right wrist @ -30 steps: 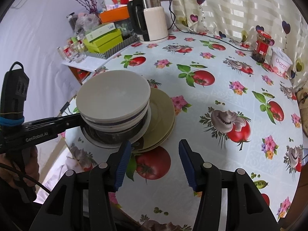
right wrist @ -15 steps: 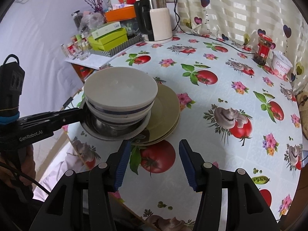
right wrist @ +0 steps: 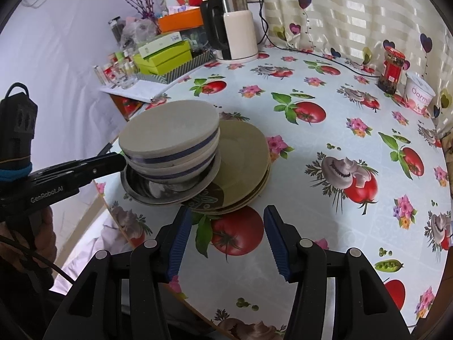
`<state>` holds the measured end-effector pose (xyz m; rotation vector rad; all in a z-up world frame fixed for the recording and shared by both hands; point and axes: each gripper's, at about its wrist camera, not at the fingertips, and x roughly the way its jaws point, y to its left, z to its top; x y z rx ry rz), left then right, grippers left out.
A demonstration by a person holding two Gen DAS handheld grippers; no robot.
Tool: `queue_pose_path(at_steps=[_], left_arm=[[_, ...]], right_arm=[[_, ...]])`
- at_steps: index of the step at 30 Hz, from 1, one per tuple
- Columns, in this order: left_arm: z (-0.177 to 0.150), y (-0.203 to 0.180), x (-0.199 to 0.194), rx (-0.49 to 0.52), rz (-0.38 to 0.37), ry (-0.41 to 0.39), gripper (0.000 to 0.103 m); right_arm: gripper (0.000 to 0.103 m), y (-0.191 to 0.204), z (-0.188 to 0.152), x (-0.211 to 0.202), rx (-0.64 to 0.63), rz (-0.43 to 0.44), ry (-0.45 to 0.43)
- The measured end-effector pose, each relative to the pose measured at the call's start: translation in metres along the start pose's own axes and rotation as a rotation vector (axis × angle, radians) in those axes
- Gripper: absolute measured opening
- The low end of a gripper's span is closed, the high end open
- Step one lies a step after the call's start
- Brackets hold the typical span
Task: Organize plates and bowls
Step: 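Open both grippers and pull them back from the bowl stack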
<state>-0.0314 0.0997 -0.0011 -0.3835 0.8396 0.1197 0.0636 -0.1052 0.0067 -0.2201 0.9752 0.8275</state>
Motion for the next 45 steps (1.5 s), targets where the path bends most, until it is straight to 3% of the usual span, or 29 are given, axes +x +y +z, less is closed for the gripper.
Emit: queue_pose_path(at_steps=[4,10,12,17,32,45], left_arm=[[0.002,0.001,0.005,0.003,-0.019,0.005,0.022],[0.006,0.003,0.011,-0.007,-0.035,0.015,0.022],[0.008,0.002,0.015,-0.008,-0.048,0.023,0.022],[0.014,-0.003,0.028,0.007,-0.071,0.045,0.022],[0.018,0.001,0.036,0.009,-0.082,0.059,0.022],[0.008,0.005,0.019,0.023,-0.011,0.035,0.022]], right_arm=[[0.053,-0.005,0.005,0.008,0.027,0.017,0.014],[0.051,-0.010,0.021,0.023,0.107,0.123,0.032],[0.040,-0.008,0.026,0.030,0.104,0.132,0.043],[0.030,-0.010,0.030,0.039,0.115,0.121,0.061],[0.031,-0.021,0.027,0.032,0.117,0.081,0.055],[0.050,-0.020,0.018,0.021,0.062,0.021,0.042]])
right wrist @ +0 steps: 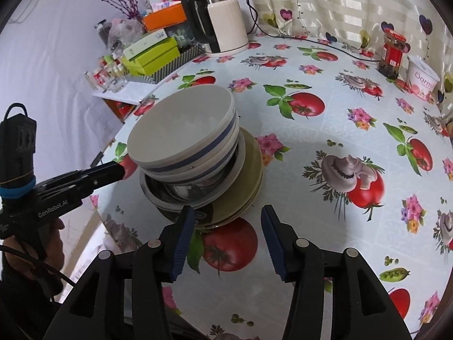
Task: Organize plates and bowls
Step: 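Open both grippers and pull them back from the bowl stack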
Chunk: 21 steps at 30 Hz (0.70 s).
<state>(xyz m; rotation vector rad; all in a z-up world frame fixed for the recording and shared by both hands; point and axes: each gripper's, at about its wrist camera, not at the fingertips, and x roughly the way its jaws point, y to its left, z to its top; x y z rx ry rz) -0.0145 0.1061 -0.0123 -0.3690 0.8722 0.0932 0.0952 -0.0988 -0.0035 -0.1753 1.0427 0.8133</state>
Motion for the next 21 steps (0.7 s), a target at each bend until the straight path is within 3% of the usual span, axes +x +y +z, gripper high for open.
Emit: queue_pose_path(at_steps=[14,21], left_arm=[[-0.014,-0.014,0.000,0.051,0.091,0.016,0.022],[-0.019,-0.018,0.004,0.057,0.087,0.038,0.022]], right_arm=[[0.065,0.005,-0.013,-0.002,-0.080,-0.068,-0.004],[0.067,0.010,-0.016,-0.002,-0.105,-0.081,-0.004]])
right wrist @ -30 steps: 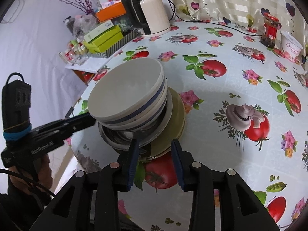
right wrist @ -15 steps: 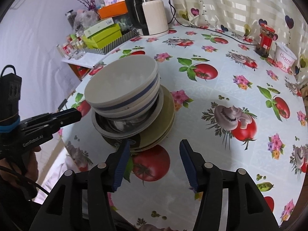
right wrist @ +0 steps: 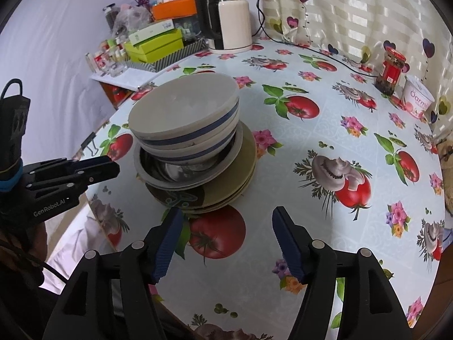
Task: Organize plates and bowls
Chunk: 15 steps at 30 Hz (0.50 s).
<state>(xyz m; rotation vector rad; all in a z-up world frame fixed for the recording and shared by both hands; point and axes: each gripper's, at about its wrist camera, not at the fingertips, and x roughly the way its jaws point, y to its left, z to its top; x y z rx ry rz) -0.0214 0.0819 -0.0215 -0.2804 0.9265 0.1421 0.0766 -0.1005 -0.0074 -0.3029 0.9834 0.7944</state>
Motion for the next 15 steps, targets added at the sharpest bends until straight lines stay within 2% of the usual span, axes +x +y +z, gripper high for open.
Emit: queue_pose_path(at_steps=[15], left_arm=[[-0.0036,-0.0062,0.0091,0.023,0.034,0.026,0.022]], right_arm=[[0.070,0.0081,-0.0026,0.0047,-0.042,-0.014,0.012]])
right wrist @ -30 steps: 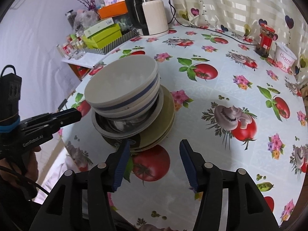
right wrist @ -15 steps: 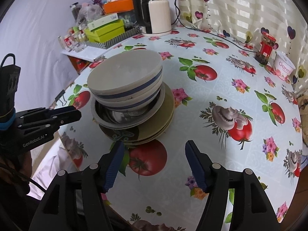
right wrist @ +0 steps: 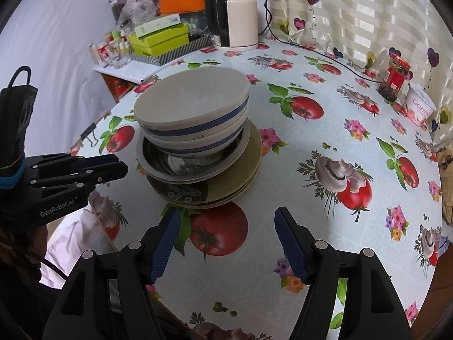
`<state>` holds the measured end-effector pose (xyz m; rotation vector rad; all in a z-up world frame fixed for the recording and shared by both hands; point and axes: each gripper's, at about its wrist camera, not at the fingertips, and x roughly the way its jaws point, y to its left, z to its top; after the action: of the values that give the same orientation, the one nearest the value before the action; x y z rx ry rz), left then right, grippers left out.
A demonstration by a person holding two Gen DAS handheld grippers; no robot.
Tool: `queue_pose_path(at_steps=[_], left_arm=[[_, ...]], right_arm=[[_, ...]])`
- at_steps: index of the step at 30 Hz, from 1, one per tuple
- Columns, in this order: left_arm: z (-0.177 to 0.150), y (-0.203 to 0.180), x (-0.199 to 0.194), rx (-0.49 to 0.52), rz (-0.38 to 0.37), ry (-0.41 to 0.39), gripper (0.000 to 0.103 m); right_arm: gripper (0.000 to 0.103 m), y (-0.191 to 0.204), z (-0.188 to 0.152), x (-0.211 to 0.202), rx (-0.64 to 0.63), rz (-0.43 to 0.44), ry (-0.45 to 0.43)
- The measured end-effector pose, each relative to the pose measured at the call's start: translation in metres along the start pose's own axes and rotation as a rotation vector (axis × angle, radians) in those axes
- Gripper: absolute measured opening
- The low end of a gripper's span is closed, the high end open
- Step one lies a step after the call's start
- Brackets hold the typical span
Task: Organize plates and bowls
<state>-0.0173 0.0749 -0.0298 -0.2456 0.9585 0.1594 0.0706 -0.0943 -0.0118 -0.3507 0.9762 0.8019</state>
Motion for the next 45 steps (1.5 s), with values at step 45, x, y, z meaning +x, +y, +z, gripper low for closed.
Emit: queue_pose_path(at_steps=[45], left_arm=[[-0.001,-0.006,0.005,0.043,0.041,0.008,0.022]], right_arm=[[0.076,0.011,-0.002,0.007,-0.019,0.001,0.016]])
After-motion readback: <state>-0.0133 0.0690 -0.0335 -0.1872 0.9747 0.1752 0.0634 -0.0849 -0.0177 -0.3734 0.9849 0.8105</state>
